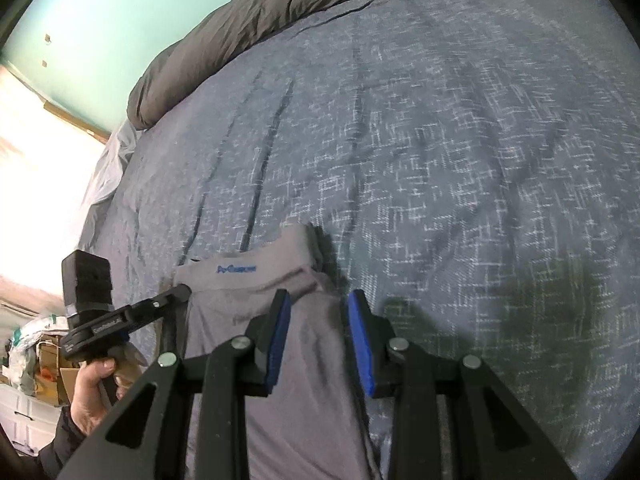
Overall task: Fold clothes
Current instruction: 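Close the left tool on the garment beside the right tool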
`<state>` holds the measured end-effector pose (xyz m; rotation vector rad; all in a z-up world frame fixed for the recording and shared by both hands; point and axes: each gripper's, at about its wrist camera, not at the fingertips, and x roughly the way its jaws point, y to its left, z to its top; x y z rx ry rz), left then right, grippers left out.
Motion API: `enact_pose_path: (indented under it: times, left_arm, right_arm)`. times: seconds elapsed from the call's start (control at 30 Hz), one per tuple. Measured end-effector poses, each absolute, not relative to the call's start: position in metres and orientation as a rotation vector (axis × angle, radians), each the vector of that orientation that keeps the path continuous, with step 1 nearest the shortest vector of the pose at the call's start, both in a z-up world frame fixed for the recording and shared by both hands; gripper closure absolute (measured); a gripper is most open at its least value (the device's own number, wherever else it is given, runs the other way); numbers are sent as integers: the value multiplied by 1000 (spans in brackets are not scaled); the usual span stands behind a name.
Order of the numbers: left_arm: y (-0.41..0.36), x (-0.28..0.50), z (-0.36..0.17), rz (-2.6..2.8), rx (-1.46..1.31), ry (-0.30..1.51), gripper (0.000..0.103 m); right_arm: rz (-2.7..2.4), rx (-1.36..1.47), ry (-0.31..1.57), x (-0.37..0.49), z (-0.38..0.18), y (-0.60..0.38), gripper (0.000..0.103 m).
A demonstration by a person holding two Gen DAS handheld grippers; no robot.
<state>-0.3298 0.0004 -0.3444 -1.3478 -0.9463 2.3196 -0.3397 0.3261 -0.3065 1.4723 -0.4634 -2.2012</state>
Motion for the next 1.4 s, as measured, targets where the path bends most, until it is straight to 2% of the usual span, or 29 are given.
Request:
enact_pose_path:
  times: [0.17,0.2,0.23,0.3,0.6,0.87,0.93,0.97,1.0,1.03,1.13,1.4]
  left_arm:
    - [-3,-333,-347,2315,-1344,-964,91]
    - [-3,-333,-346,2317,-1342,-967,86]
    - [-4,-333,-346,2319,-1338,-969,81]
    - [-4,-332,-344,2324,-1332,-958,79]
    - [0,-337,-344,2326,-1321,-923,78]
    - [6,-342,-344,2323,-1305,-890,79]
    - [8,-343,-344,2335,-1305,-867,80]
    - [10,-343,-343,2342,-1306,-854,81]
    - [11,-342,-342,2346,-1302,-841,87]
    - [13,-342,-341,2350,-1297,-830,90]
    - [16,-340,-335,2364,-1275,-821,93]
    - [13,-321,-302,2400,-1208,-792,95]
  right_arm:
    - [-2197,1494,-437,-354,-310,315,57]
    - [-2192,1502,-444,-357,-312,314,55]
    - [-2183,1511,-457,-361,-314,313,55]
    - [-2168,1533,-476,-368,-320,310,54]
    - [-2166,1511,-274,-383,-324,280,54]
    - [-2167,1468,-197,-373,-324,273,66]
    - [-2172,1459,-157,-369,-324,270,84]
    - [-2175,1454,-144,-368,-324,269,85]
    - [-2177,1444,-134,-366,-324,268,91]
    - [-2178,1435,-122,-365,-323,266,95]
    - [-2181,1416,-86,-362,-321,262,97]
    - [-2201,1285,-116,-353,-290,275,98]
